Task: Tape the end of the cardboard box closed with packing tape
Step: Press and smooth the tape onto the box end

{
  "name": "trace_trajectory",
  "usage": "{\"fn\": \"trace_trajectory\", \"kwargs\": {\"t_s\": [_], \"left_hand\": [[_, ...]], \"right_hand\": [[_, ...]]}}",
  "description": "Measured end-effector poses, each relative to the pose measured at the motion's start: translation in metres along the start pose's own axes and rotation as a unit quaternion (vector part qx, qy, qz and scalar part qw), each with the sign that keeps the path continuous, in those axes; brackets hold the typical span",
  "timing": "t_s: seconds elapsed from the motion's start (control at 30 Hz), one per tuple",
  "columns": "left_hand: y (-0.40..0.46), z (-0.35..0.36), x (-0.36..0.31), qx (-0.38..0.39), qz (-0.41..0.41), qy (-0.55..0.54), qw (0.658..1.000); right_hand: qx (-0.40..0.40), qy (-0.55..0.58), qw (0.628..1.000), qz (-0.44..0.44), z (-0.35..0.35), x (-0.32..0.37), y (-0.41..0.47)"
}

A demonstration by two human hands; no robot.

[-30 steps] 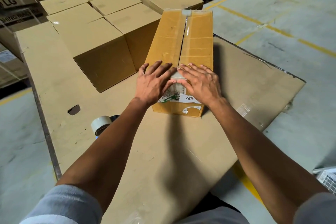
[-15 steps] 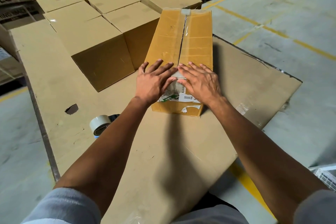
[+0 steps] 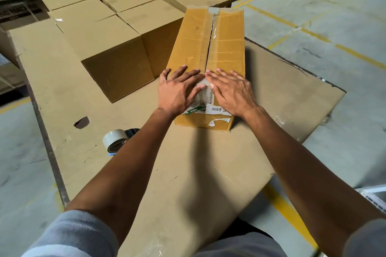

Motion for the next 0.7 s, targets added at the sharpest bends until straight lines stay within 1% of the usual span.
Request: {"fn": "trace_trajectory", "kwargs": {"t_s": [0.07, 0.2, 0.37, 0.5, 0.6, 0.7], "left_hand": [[0.000, 0.000, -0.001, -0.020, -0.016, -0.001, 1.000], [-0.001, 0.002, -0.002, -0.035, 0.006, 0.024, 0.999], [-0.007, 0.009, -0.002, -0.009, 0.036, 0.073, 0.997], [-0.008, 0.011, -0.003, 0.013, 0.036, 0.090, 0.995], [-0.011, 0.009, -0.003, 0.028, 0.050, 0.096, 0.994], [-0.010, 0.003, -0.003, 0.015, 0.040, 0.072, 0.996]], "right_hand": [[-0.002, 0.003, 1.000, 0.011, 0.000, 0.001, 0.001], [-0.016, -0.010, 1.000, 0.002, 0.002, 0.001, 0.003], [-0.011, -0.028, 0.999, -0.026, 0.007, 0.001, 0.000], [-0.005, -0.044, 0.998, -0.035, 0.006, 0.003, -0.002], [0.000, -0.046, 0.998, -0.029, 0.004, 0.003, -0.003], [-0.004, -0.019, 1.000, -0.003, -0.002, 0.005, -0.002]]}}
Point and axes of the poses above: each hand's wrist, its own y-axis towards the middle knuckle, its own z-axis out of the palm, x = y × z, the point moved 9 cm from there along y, towards the middle knuckle, and after that the axes turned 1 degree about -y, right-handed, at the moved point
